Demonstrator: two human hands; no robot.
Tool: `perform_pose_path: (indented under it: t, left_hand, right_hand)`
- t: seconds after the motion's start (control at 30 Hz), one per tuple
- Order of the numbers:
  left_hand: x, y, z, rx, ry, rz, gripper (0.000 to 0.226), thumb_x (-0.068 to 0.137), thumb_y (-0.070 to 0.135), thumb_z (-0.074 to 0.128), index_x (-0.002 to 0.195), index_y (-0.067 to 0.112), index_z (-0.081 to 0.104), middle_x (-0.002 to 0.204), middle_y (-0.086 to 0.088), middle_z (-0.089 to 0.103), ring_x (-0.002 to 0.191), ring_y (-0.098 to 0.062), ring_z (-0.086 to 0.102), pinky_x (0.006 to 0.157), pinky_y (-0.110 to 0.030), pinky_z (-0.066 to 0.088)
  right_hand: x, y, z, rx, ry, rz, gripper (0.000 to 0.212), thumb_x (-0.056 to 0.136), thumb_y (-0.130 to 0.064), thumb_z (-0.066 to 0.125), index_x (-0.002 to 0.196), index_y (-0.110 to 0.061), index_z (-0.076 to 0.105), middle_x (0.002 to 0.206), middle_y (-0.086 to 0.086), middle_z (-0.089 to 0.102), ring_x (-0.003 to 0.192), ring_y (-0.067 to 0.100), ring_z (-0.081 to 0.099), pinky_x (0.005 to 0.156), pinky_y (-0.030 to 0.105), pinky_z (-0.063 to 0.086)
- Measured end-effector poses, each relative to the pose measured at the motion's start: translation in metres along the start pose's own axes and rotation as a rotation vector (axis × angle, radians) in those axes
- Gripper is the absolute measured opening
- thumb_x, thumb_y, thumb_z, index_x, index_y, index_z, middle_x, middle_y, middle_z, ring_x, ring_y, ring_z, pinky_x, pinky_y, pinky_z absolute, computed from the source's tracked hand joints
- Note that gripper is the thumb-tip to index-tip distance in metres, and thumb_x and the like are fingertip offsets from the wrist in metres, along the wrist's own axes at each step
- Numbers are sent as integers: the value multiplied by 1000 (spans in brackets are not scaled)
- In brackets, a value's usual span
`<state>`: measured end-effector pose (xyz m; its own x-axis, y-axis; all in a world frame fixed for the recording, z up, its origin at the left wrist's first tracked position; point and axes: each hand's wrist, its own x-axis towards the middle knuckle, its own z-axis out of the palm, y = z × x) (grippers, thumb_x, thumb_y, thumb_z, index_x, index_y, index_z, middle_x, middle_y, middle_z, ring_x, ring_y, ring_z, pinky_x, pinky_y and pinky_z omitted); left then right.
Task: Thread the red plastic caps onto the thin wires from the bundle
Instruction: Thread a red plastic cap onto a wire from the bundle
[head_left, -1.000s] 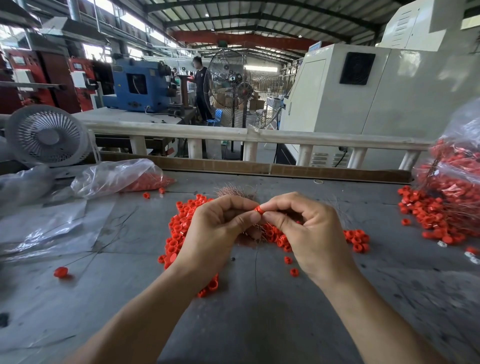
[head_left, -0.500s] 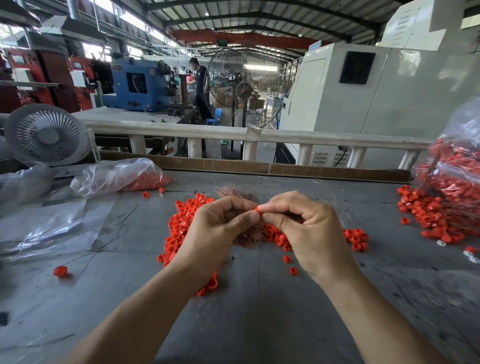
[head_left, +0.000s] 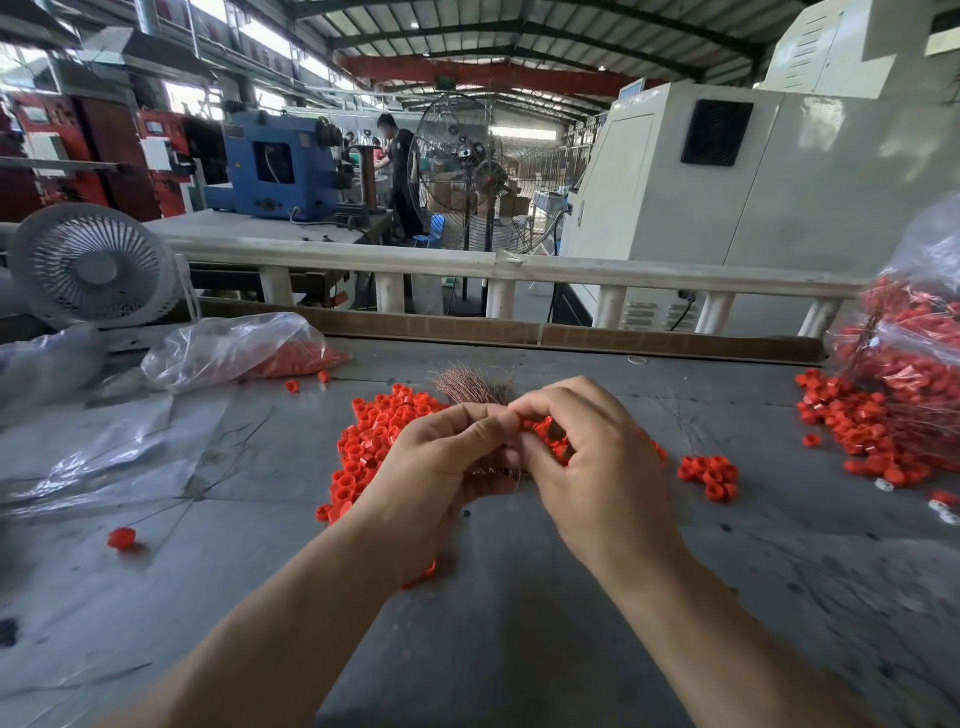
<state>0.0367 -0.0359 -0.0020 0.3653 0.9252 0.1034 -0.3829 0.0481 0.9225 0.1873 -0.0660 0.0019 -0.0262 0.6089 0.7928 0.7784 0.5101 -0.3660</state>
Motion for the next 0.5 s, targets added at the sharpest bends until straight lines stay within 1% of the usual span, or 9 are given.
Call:
perform_pose_path:
  t: [0.1, 0.17, 0.33, 0.4, 0.5]
  left_hand:
    - [0, 1, 0, -35, -14, -26, 32, 87, 23, 68, 110, 1, 68, 93, -14, 67, 79, -18, 63, 72, -30, 54]
    - [0, 2, 0, -44, -25, -43, 28, 90, 22, 65, 108, 1, 68, 94, -14, 67, 78, -18, 63, 72, -31, 54]
    - [-1, 2, 0, -5, -53, -49, 32, 86, 23, 67, 108, 0, 70, 99, -16, 67, 78, -18, 63, 70, -29, 54]
    - [-1, 2, -1, 8, -59, -51, 33, 86, 23, 67, 109, 0, 70, 102, -16, 68, 80, -17, 62, 70, -29, 53]
    - [-1, 3, -1, 16, -70, -55, 33, 87, 24, 66, 109, 0, 70, 105, -17, 69, 80, -17, 63, 72, -30, 53]
  right_hand:
    - [-1, 0, 0, -15, 22, -5, 14, 87, -11, 79, 96, -20, 73, 96, -11, 63, 91, 10, 61, 77, 23, 48]
    - [0, 0, 0, -22, 40, 0, 12, 87, -10, 79, 94, -18, 74, 95, -10, 64, 91, 10, 62, 77, 23, 48]
    - [-1, 1, -1, -58, 30, -24, 12, 87, -7, 76, 93, -17, 73, 93, -10, 65, 91, 15, 61, 78, 26, 48]
    - [-1, 1, -2, -81, 20, -44, 10, 88, -7, 74, 92, -16, 73, 92, -9, 64, 90, 17, 59, 77, 29, 47]
    - [-1, 0, -1, -113, 50, -68, 12, 86, -3, 73, 89, -14, 71, 89, -7, 64, 88, 19, 57, 75, 31, 47]
